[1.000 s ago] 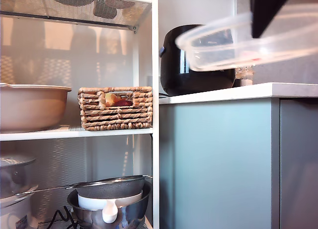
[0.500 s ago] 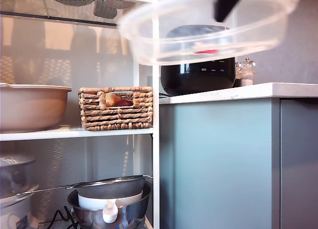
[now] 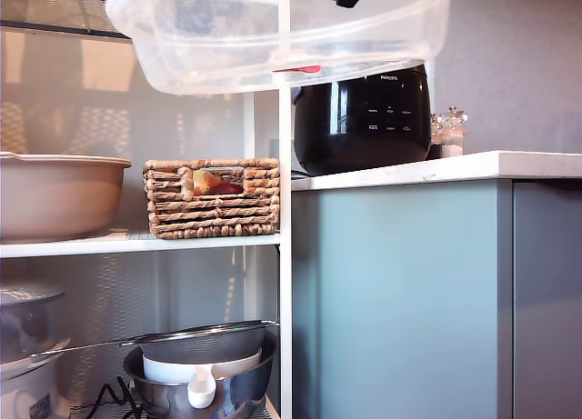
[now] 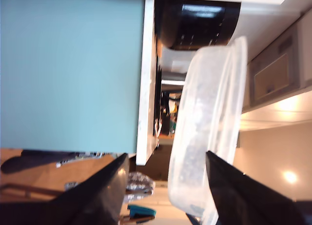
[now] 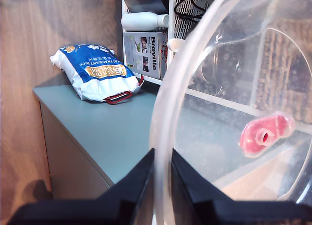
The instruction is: Pick up the plastic microwave lid from the counter next to you, then place it on the shelf
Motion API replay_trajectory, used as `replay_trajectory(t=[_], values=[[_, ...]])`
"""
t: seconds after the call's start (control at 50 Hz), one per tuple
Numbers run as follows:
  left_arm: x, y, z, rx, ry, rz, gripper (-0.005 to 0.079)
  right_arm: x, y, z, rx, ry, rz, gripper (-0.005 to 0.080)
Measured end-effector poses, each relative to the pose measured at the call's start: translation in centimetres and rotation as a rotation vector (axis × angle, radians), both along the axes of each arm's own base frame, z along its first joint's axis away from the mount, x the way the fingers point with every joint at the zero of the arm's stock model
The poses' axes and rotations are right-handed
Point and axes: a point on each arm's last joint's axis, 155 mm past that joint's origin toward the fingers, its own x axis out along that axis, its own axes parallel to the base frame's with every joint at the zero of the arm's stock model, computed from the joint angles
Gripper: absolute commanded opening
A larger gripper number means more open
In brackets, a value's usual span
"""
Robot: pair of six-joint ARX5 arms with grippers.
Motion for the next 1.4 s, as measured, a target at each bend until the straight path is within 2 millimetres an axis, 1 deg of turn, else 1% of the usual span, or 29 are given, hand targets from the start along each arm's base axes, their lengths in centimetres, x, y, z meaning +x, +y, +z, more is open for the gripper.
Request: replay_trajectory(t=[0.1,0.18,0.42,0.56,0.68,0.86,1.1,1.14,1.18,1.24,1.32,1.36,1.4], values=[[-0.2,-0.3,-0.1,0.001,0.003,-0.015,0.0454,-0.1,0.1,-0.2,-0.014,0.001,0.01,-0.0013],[-0.3,-0.5,-0.1,0.001,0.003,-0.025,0.0453,-0.2,0.4,-0.8,-0.046,0.001,0.033,-0.0013],[-0.4,-0.6,-0.2,0.001,0.008,-0.029,0.0452,-1.4,2.5,-4.2,-0.168,0.033,0.113,-0.0013],[-0.5,-0.7,-0.6,0.005,0.026,-0.034,0.045,-1.8,3.0,-5.4,-0.218,0.041,0.147,-0.0013],[-0.7,-1.0,-1.2,0.024,0.04,-0.052,0.0449,-1.9,3.2,-5.7,-0.227,0.039,0.15,-0.0013],[-0.9,-1.0,-3.2,0.064,0.104,-0.055,0.0449,-2.8,4.0,-5.6,-0.226,0.027,0.194,-0.0013],[-0.8,-0.9,-3.5,0.086,0.101,-0.046,0.0441,-4.0,5.6,-5.2,-0.196,0.004,0.252,-0.0013],[-0.8,-0.9,-3.7,0.089,0.106,-0.047,0.042,-4.1,5.8,-5.2,-0.198,-0.002,0.268,-0.0013],[-0.9,-0.9,-3.8,0.092,0.113,-0.047,0.0381,-4.1,5.9,-5.1,-0.202,-0.007,0.279,-0.0013],[-0.9,-0.9,-4.1,0.095,0.125,-0.048,0.0283,-4.1,6.0,-5.1,-0.213,-0.019,0.296,-0.0013],[-0.9,-0.9,-4.3,0.097,0.132,-0.049,0.0117,-3.8,6.0,-4.8,-0.223,-0.043,0.3,-0.0013],[-0.9,-0.9,-4.3,0.098,0.131,-0.048,0.0053,-3.7,6.1,-4.7,-0.227,-0.052,0.304,-0.0013],[-0.9,-0.8,-4.3,0.107,0.125,-0.043,0.0009,-3.6,6.1,-4.7,-0.228,-0.059,0.303,-0.0013]])
